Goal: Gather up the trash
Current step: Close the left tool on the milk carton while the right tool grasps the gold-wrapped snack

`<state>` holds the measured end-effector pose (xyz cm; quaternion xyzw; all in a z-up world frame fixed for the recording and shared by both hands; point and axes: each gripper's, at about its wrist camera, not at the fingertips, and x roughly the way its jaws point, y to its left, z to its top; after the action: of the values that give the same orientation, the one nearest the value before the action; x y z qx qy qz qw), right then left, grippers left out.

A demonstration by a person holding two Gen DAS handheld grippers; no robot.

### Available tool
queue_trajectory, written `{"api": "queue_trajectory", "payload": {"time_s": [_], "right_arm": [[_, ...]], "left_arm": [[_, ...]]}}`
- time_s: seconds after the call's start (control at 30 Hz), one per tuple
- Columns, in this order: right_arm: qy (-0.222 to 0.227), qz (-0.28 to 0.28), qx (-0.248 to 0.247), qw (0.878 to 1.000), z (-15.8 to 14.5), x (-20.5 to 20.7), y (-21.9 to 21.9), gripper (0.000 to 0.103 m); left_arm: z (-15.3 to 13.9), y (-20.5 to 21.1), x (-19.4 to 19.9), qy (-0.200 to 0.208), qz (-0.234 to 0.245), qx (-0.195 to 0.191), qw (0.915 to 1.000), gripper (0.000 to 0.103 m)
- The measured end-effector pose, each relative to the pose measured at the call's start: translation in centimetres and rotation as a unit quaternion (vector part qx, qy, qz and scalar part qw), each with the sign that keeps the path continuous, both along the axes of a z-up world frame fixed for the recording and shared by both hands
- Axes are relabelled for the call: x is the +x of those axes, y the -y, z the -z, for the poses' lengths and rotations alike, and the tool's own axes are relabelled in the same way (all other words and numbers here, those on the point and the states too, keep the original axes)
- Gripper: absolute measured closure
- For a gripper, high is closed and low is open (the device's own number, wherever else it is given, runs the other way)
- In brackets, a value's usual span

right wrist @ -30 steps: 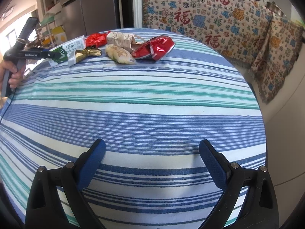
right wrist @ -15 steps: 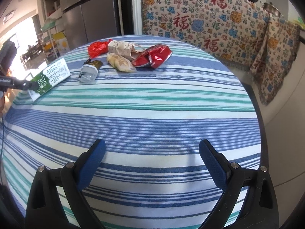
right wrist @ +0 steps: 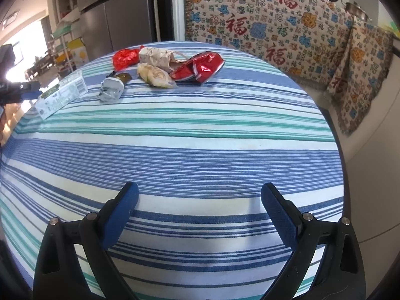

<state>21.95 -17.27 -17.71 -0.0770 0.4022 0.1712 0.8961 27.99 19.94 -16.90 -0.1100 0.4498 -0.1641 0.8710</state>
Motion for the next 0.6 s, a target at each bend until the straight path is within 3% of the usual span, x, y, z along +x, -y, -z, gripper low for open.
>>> {"api": "queue_trajectory", "payload": {"time_s": [0.2, 0.27, 0.37, 0.43, 0.5, 0.6], "right_arm": [[-0.002, -0.006, -0.008, 1.0, 0.3, -0.1, -0.1, 0.004], [-0.002, -0.007, -0.009, 1.0, 0.3, -0.1, 0.1, 0.004], [-0.005, -0.007, -0.006, 1.0, 0.4, 0.0, 0.2, 0.004], [-0.005, -0.009, -0.005, 1.0, 0.4, 0.0, 0.2, 0.004], [-0.006, -0.012, -0.004, 1.0, 0.4, 0.0, 0.1, 0.004], [-0.013, -0.019, 0.001, 1.0, 0.5, 0.2, -0.1, 0.004]], "left_arm": [[1.7, 3.6, 1.0, 0.019, 0.026, 0.111, 0.9932, 0.019], [1.7, 3.9, 0.8, 0.026, 0.016, 0.129, 0.9912, 0.019], [1.5, 4.5, 0.2, 0.036, -0.003, 0.124, 0.9916, 0.021], [1.7, 5.0, 0.0, 0.033, -0.021, 0.129, 0.9909, 0.05], [2.0, 5.0, -0.4, 0.023, -0.042, 0.129, 0.9905, 0.056], [2.0, 5.4, -1.7, 0.018, -0.081, 0.123, 0.989, 0.056]]}}
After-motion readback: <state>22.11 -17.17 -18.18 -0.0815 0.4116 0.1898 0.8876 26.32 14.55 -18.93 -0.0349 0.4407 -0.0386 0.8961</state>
